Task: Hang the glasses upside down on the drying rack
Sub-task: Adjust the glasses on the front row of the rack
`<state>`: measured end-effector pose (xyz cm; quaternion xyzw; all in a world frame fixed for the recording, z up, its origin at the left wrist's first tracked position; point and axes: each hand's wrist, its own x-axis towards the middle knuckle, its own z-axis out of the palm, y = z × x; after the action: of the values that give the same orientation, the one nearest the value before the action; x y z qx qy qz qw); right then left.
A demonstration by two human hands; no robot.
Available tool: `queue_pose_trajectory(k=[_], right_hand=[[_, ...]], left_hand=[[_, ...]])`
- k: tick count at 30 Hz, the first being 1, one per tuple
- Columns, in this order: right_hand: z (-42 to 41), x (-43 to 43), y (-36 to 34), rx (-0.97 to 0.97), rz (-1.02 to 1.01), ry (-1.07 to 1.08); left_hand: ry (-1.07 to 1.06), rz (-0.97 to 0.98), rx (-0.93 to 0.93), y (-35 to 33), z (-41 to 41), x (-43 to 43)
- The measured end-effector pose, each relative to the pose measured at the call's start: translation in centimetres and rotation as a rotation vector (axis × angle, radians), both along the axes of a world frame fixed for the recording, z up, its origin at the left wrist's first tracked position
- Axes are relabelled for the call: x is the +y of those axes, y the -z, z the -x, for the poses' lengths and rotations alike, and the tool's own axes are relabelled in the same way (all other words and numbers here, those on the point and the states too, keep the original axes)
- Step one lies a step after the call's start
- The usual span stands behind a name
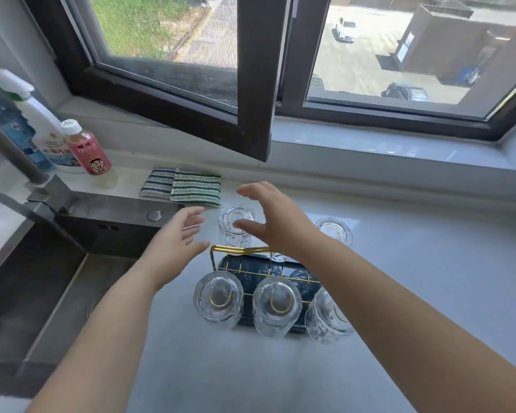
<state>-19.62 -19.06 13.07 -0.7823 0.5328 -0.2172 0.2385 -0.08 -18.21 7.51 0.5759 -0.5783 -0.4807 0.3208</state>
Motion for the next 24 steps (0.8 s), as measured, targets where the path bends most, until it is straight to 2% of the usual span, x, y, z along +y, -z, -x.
queue_pose_trajectory(k=[3,5,9,13,18,24], right_hand=[[0.4,3.6,-0.9,-0.163,0.034,0.049],[0.6,6.1,-0.8,-0.184,-0.012,0.059],[-0.7,9.5,0.5,0.034,-0.12,-0.068],[-2.1,9.9,1.7,0.258,-0.087,-0.143],[-2.7,9.5,2.3,0.28,-0.125,-0.091],[-2.5,9.6,2.5,0.247,-0.127,-0.022]], left_hand=[[-0.04,0.016,0.124,-0.2,-1.1,3.2],[0.008,-0.025,0.128,0.0,-1.6,5.2],[0.194,-0.112,0.006,1.1,-1.6,7.9],[0.157,-0.057,-0.08,1.8,-0.3,9.0],[0.081,0.0,-0.014,2.4,0.3,9.2],[0.101,-0.023,-0.012,2.2,0.3,9.2]])
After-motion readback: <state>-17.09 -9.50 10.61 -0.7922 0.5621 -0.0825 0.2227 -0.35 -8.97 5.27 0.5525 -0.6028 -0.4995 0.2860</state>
